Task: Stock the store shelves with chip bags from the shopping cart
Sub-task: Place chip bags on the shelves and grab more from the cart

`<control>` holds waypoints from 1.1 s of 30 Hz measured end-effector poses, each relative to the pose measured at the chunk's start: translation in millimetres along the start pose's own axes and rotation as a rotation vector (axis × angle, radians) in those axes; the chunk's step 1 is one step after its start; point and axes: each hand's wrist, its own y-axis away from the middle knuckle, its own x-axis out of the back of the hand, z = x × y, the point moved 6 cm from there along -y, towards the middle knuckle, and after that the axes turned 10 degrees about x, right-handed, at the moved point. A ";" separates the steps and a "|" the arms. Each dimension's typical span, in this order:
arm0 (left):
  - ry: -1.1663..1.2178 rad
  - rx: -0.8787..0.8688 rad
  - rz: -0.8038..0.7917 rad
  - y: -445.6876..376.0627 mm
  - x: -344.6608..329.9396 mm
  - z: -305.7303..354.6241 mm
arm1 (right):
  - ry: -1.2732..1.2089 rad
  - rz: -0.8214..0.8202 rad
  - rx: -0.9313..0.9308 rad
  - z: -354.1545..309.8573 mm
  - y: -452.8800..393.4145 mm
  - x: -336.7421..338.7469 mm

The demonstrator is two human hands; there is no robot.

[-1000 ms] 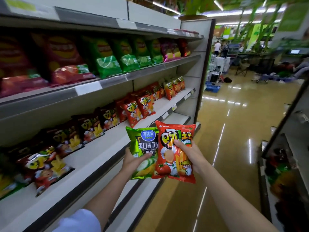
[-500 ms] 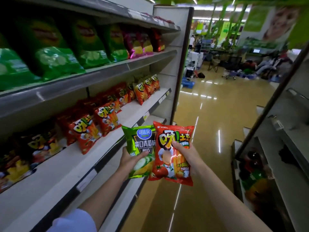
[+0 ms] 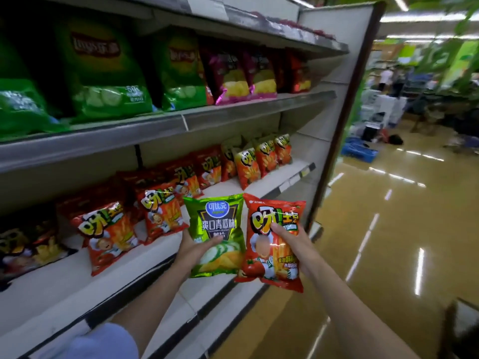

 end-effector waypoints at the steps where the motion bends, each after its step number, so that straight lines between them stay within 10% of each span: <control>1: 0.018 -0.014 0.042 -9.3 -0.9 6.7 | 0.019 -0.048 -0.009 -6.4 -20.4 1.4; 18: 0.089 -0.034 0.664 -45.2 93.3 55.3 | 0.177 -0.445 0.076 10.5 -254.4 -128.9; 25: 0.119 0.000 0.787 -73.5 123.4 70.5 | 0.539 -0.506 0.143 29.1 -330.3 -190.6; 33: 0.038 0.099 0.836 -73.4 99.7 71.5 | 0.390 -0.593 0.069 61.0 -342.2 -218.7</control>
